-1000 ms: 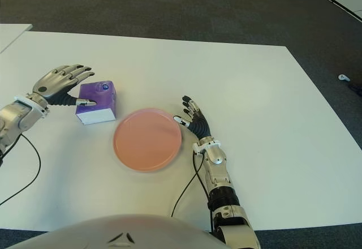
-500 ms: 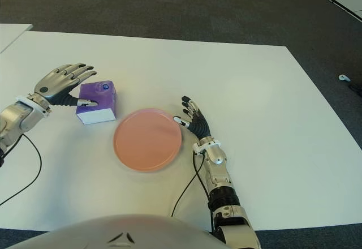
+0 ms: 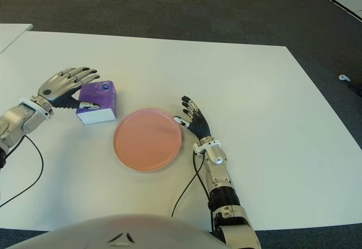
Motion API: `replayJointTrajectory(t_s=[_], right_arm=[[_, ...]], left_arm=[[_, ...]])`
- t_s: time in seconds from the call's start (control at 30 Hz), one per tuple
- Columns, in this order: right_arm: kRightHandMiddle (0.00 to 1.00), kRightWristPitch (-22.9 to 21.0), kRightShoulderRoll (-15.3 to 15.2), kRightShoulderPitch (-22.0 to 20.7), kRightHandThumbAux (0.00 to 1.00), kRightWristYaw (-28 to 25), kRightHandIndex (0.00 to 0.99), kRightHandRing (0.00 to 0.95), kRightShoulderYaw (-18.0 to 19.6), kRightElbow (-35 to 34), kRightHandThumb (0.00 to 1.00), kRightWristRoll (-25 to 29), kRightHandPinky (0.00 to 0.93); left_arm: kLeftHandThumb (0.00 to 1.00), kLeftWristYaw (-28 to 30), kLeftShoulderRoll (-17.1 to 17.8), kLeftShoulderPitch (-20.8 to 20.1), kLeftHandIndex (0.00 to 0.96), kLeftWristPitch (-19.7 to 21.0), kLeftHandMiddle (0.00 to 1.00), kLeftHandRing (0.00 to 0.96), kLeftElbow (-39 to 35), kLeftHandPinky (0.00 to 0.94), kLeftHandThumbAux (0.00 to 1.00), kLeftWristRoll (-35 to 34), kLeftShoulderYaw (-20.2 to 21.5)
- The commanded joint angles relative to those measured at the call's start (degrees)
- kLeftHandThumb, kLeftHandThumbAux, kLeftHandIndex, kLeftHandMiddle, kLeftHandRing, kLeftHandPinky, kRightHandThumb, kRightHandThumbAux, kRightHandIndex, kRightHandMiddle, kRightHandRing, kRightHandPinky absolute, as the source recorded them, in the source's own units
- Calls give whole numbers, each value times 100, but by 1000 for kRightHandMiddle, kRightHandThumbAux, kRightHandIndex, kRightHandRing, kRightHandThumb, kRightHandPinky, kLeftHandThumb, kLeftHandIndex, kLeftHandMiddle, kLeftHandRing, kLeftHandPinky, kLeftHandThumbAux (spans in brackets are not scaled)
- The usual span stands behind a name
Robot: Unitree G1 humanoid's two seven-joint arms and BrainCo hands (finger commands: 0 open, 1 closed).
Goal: Put the tissue paper into the plate.
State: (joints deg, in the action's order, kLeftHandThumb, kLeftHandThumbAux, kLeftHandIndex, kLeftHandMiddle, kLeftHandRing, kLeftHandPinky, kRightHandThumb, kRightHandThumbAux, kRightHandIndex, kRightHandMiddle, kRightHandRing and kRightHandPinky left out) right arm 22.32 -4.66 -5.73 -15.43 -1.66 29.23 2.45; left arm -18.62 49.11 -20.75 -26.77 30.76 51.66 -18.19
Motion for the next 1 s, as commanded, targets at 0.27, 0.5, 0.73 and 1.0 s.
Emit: replayJointTrajectory(t_s=[0.27, 0.5, 0.73, 1.0], right_arm=[[0, -931, 4, 918, 651, -95, 0, 0, -171, 1043, 0, -130, 0], [0, -921, -4, 919, 652, -88, 0, 0, -176, 1050, 0, -140, 0], [0, -919, -6, 912, 654, -91, 0, 0, -174, 1063, 0, -133, 0], [0, -930, -15, 939, 654, -99, 0, 0, -182, 1017, 0, -132, 0]], left_arm=[[294, 185, -201, -78, 0, -25, 0, 0, 287, 0, 62, 29, -280], [295, 160, -310, -215, 0, 39, 0, 0, 523, 0, 62, 101, -416], [290, 30, -413, -372, 0, 69, 0, 0, 832, 0, 67, 137, -557], [271, -280, -569, -622, 0, 96, 0, 0, 1370, 0, 70, 244, -774]])
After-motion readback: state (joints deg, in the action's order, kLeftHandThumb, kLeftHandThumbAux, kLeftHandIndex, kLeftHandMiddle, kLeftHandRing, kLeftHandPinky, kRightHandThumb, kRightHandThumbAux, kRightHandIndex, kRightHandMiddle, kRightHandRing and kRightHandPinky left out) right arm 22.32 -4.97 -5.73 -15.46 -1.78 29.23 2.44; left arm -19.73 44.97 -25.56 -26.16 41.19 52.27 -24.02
